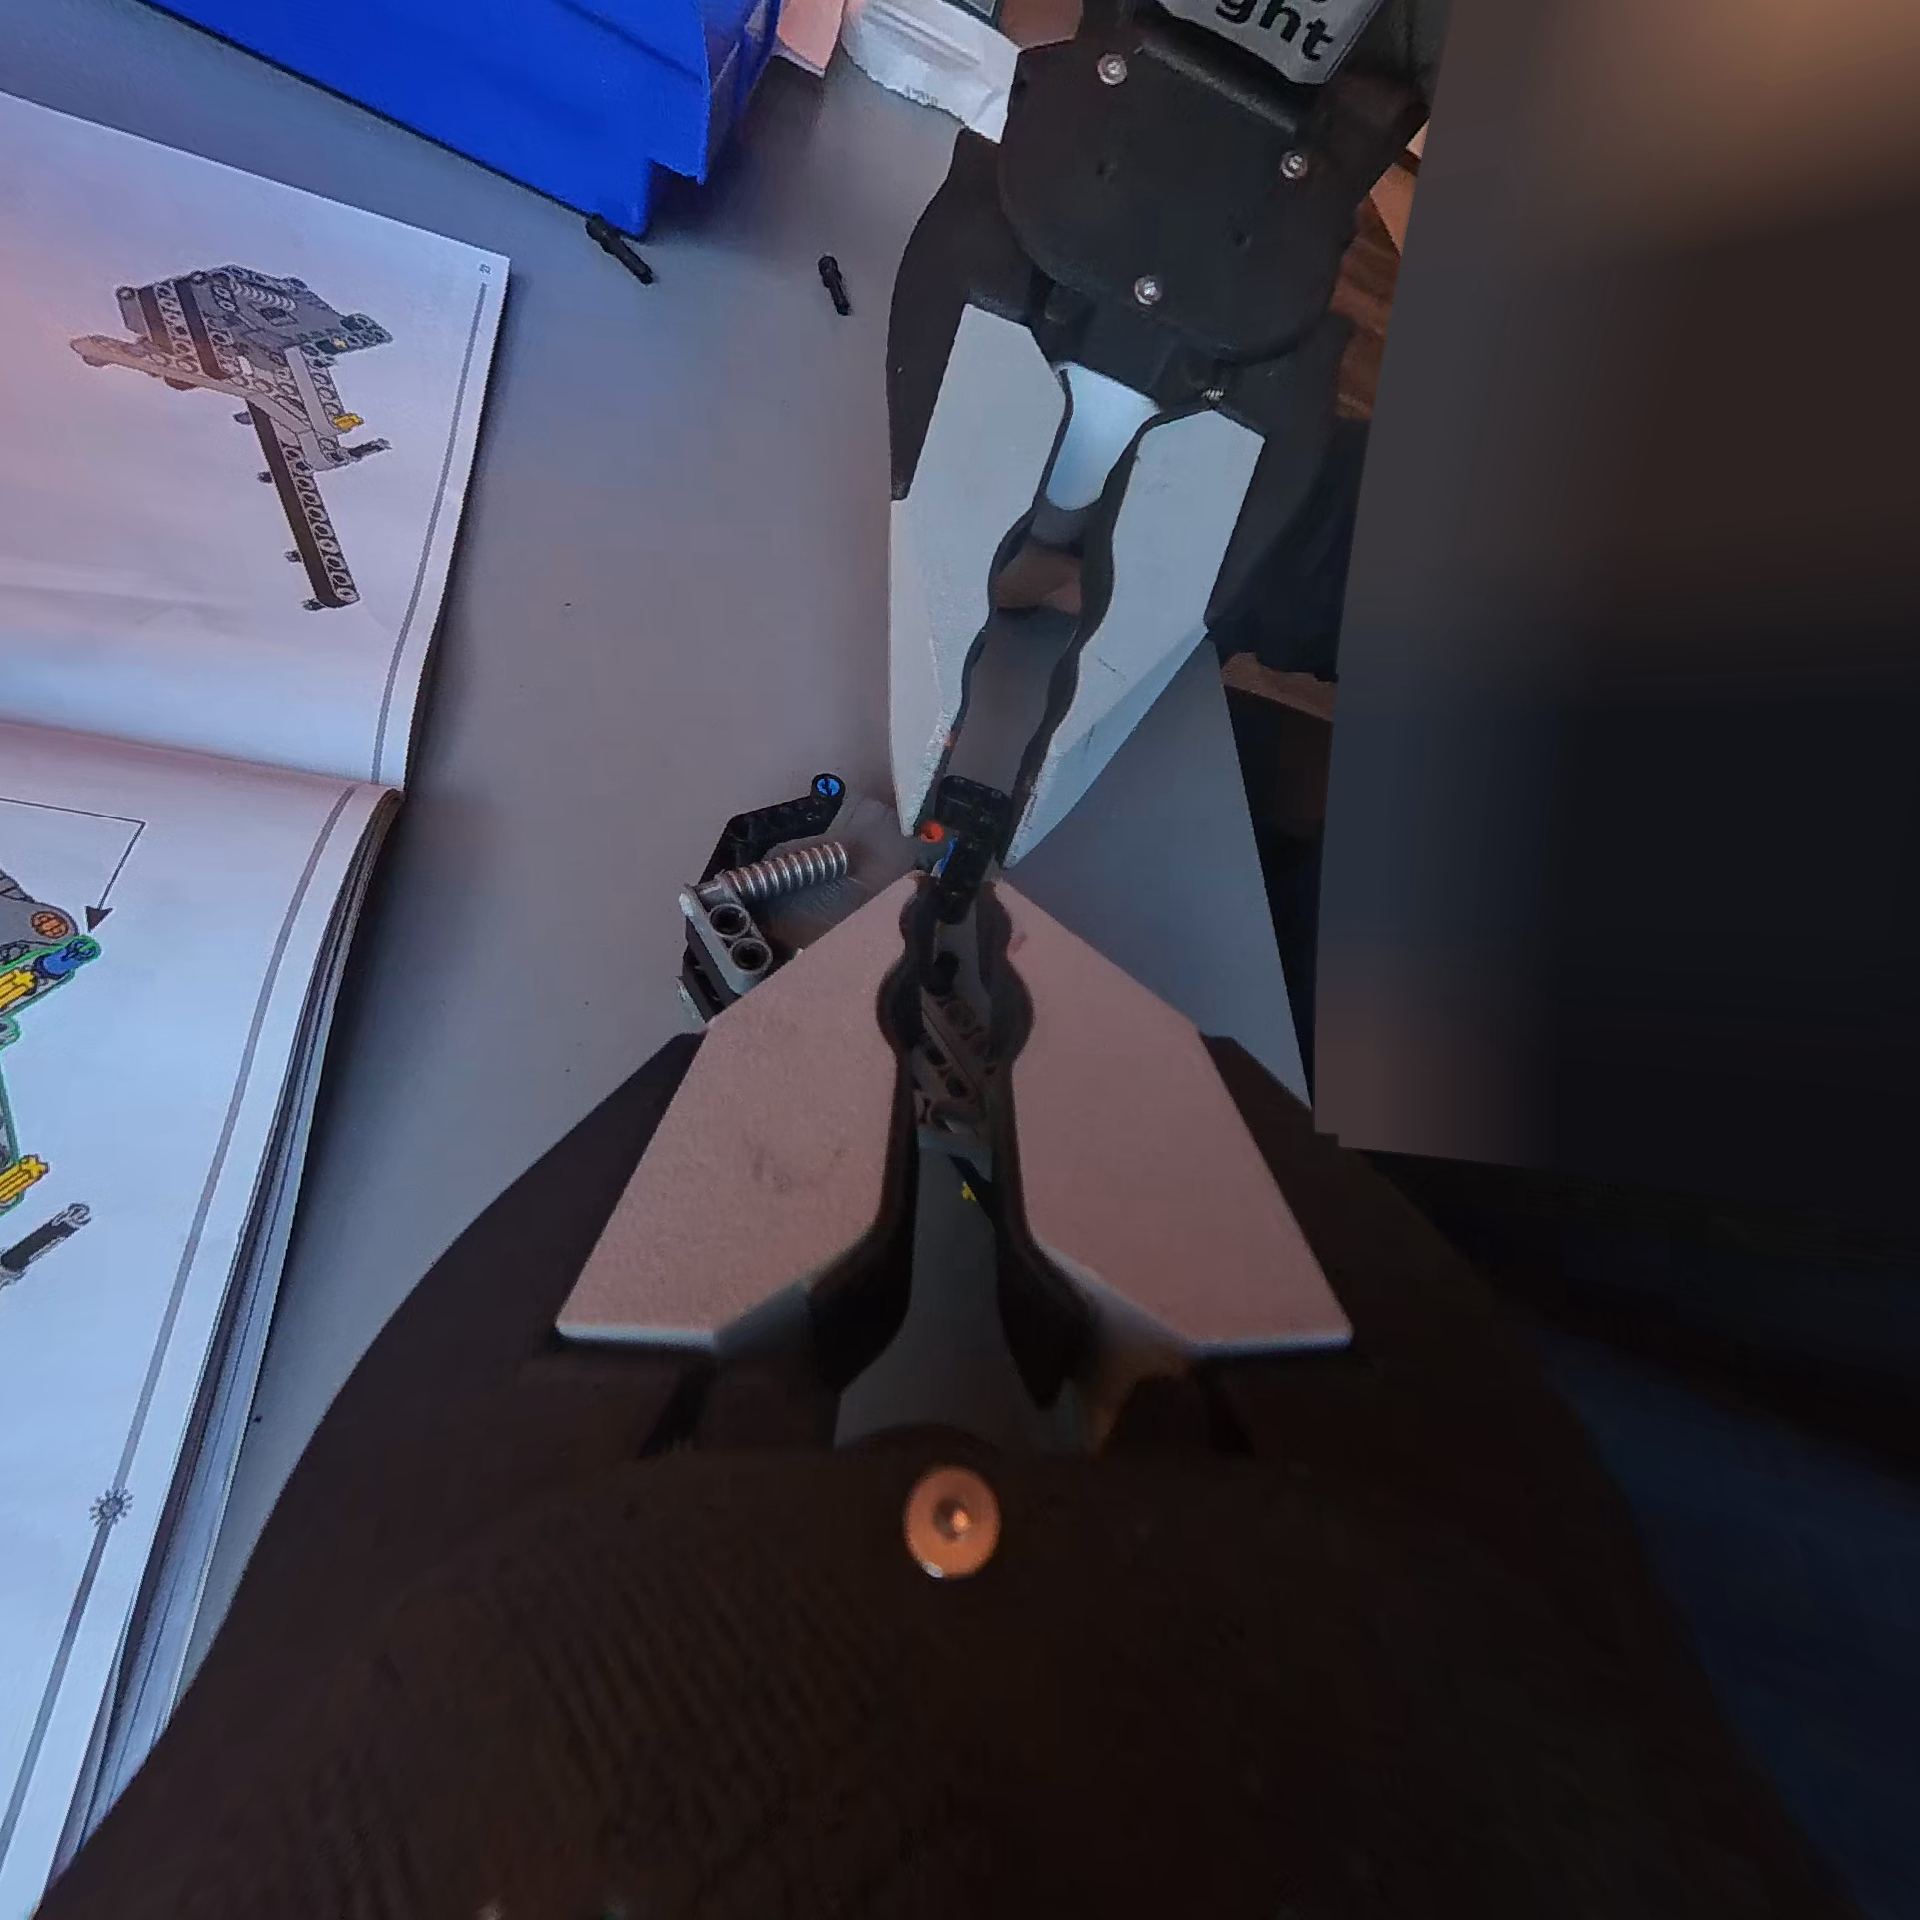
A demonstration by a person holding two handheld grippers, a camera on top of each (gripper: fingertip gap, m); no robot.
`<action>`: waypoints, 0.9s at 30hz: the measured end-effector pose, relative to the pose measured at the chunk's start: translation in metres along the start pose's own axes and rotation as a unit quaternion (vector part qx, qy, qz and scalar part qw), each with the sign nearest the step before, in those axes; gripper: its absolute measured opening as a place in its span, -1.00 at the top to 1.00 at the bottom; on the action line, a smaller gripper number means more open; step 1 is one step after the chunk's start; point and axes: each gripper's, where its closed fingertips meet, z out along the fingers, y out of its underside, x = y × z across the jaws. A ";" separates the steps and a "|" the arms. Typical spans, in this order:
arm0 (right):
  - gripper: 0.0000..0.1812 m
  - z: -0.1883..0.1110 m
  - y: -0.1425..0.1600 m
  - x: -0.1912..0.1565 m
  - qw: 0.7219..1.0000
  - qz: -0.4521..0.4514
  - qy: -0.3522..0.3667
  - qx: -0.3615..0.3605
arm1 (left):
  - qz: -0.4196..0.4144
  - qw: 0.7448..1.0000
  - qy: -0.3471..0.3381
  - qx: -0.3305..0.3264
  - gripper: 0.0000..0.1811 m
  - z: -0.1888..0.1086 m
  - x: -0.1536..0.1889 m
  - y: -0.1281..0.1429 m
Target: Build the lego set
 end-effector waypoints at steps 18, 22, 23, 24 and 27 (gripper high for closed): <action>0.82 -0.005 -0.004 0.002 0.999 -0.027 0.015 0.012 | 0.003 1.000 -0.002 -0.003 0.94 0.000 0.000 0.001; 0.77 -0.007 -0.009 0.001 0.999 -0.026 0.010 0.027 | 0.003 1.000 0.000 -0.003 0.94 0.000 0.001 0.001; 0.76 -0.006 -0.011 0.002 0.999 -0.027 0.014 0.031 | 0.004 1.000 0.001 -0.004 0.94 0.000 0.002 0.001; 0.75 -0.007 -0.015 0.002 0.999 -0.029 0.013 0.038 | 0.004 1.000 0.003 -0.005 0.94 0.001 0.002 0.001; 0.79 -0.005 -0.023 -0.004 0.998 -0.030 -0.006 0.051 | 0.008 1.000 0.000 -0.006 0.94 0.001 0.002 0.001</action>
